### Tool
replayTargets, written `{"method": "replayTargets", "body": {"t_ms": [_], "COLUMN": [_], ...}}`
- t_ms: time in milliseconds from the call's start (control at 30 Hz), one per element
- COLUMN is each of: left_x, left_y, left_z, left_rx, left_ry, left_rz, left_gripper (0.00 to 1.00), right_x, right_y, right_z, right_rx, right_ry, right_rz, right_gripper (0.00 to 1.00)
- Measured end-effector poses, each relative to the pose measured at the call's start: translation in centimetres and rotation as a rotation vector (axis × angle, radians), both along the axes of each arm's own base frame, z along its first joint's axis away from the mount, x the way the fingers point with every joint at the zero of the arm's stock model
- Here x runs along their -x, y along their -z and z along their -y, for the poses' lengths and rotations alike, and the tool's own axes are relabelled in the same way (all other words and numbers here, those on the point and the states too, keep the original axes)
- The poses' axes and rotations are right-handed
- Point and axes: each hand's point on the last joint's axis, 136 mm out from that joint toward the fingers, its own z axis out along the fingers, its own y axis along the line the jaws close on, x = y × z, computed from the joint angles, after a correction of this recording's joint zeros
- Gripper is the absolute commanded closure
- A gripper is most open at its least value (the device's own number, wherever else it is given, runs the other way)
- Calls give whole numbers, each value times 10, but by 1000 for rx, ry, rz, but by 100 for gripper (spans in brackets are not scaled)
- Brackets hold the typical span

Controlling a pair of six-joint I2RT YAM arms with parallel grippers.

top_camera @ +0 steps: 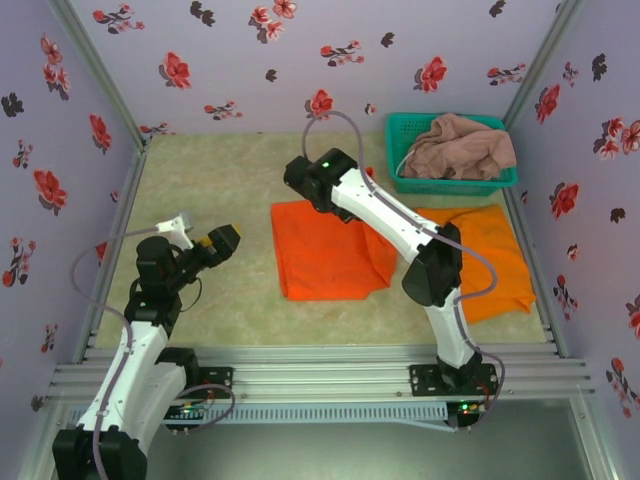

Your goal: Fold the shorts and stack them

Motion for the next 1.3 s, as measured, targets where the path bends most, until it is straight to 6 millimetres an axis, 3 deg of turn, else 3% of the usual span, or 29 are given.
{"method": "replayTargets", "body": {"t_ms": [367, 500, 633, 700, 733, 833, 867, 933, 1033, 1100, 1200, 1300], "left_x": [0, 0, -1, -1, -2, -2, -2, -3, -7, -11, -18, -28], "left_y": [13, 17, 18, 17, 17, 16, 15, 11, 0, -6, -1, 19], "left_z": [-4, -6, -8, -9, -9, -9, -9, -8, -1, 8, 28, 51], "left_rx": [-5, -2, 8, 13, 16, 26, 28, 32, 33, 27, 12, -21], "left_ry": [-19, -32, -45, -52, -56, -59, -59, -51, -24, 6, 65, 122], "left_rz": [-27, -39, -46, -46, -46, -48, -46, -44, -40, -46, -106, -213], "left_gripper": [1, 1, 1, 0, 1, 1, 0, 1, 1, 1, 1, 4], "right_x": [18, 27, 48, 60, 65, 82, 85, 85, 71, 58, 52, 54], "right_y": [37, 58, 101, 115, 118, 103, 88, 53, -7, -31, -25, 15], "right_z": [-59, -94, -144, -165, -175, -189, -187, -170, -124, -95, -70, -54], "right_rx": [-198, -367, -625, -748, -819, -1034, -1127, -1265, -1425, -1481, -1449, -1329], "right_ry": [-11, -8, 8, 14, 12, 8, -10, -17, -36, -27, 29, 114], "right_rz": [-115, -182, -343, -419, -454, -513, -509, -458, -288, -179, -107, -121], "right_gripper": [91, 80, 41, 35, 34, 8, 2, 1, 1, 1, 2, 3]}}
